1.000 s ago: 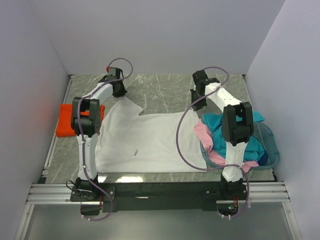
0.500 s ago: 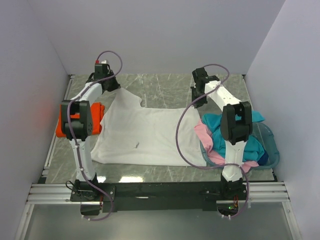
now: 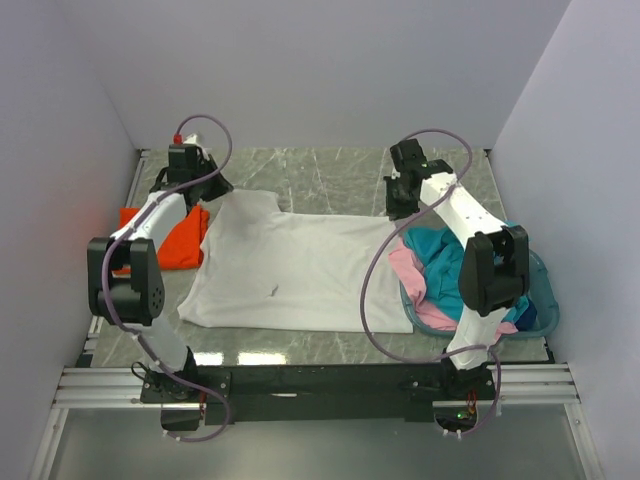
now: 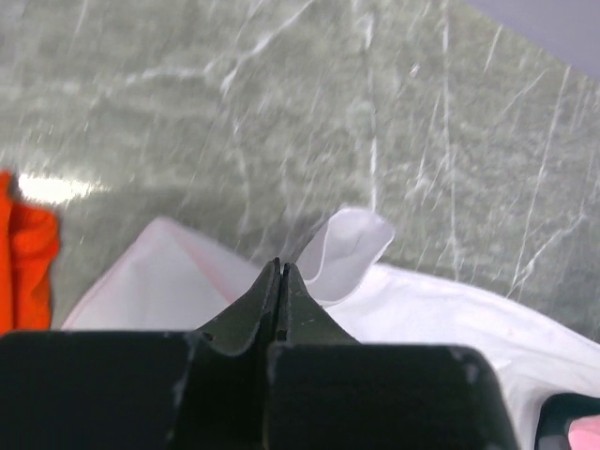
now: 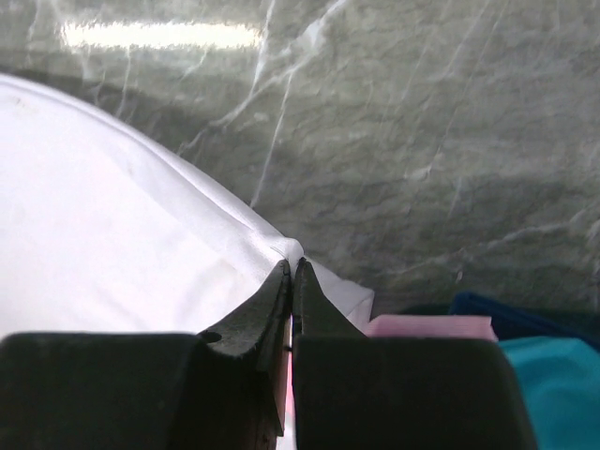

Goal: Fold and stack the t-shirts
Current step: Fold the tshirt

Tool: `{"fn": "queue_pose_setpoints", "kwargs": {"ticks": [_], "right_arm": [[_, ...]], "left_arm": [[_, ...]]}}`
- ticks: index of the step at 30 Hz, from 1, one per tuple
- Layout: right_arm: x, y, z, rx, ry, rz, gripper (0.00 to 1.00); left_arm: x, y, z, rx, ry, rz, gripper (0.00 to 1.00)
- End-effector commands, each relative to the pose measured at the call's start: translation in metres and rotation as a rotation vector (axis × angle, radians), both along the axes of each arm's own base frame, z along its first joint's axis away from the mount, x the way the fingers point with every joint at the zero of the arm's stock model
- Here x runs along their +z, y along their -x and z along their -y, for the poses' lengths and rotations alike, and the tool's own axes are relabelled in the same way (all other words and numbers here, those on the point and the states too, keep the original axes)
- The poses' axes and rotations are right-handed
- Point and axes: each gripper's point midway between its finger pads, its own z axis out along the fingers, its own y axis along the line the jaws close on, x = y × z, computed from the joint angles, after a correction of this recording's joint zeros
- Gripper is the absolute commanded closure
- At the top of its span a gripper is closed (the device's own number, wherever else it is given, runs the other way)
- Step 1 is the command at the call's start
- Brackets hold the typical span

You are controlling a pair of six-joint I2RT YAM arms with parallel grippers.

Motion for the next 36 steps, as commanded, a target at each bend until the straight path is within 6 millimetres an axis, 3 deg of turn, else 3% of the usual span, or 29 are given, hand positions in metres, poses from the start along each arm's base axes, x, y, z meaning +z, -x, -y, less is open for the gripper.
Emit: {"fn": "queue_pose_setpoints", "kwargs": {"ticks": [1, 3, 4, 5, 10, 17, 31, 36], "right_arm": [[0.017, 0.01, -0.007, 0.017, -0.026, 0.043, 1.0], [0.017, 0.017, -0.01, 0.026, -0.024, 0.04, 1.0], [0.015, 0.022, -0.01, 0.029, -0.024, 0.037, 1.0], [0.015, 0.025, -0.01, 0.029, -0.022, 0.036, 1.0], [0.006, 0.045, -0.008, 0.025, -0.018, 0.017, 1.0], [-0.005, 0.064, -0.008, 0.036, -0.014, -0.002, 1.0], [-0.019, 0.096, -0.009, 0.042, -0.019, -0.025, 1.0], [-0.023, 0.105, -0.009, 0.042, -0.024, -0.041, 1.0]], "left_arm": [[0.014, 0.019, -0.005, 0.008, 0.005, 0.026, 1.0], [0.015, 0.034, -0.009, 0.017, 0.001, 0.024, 1.0], [0.025, 0.04, -0.011, 0.022, 0.005, 0.046, 1.0], [0.018, 0.048, -0.012, 0.026, 0.005, 0.031, 1.0], [0.028, 0.077, -0.018, 0.047, 0.003, 0.05, 1.0], [0.015, 0.117, -0.019, 0.051, 0.004, 0.01, 1.0], [0.016, 0.176, -0.036, 0.143, -0.041, -0.009, 1.0], [0.006, 0.191, -0.035, 0.158, -0.022, -0.047, 1.0]]}}
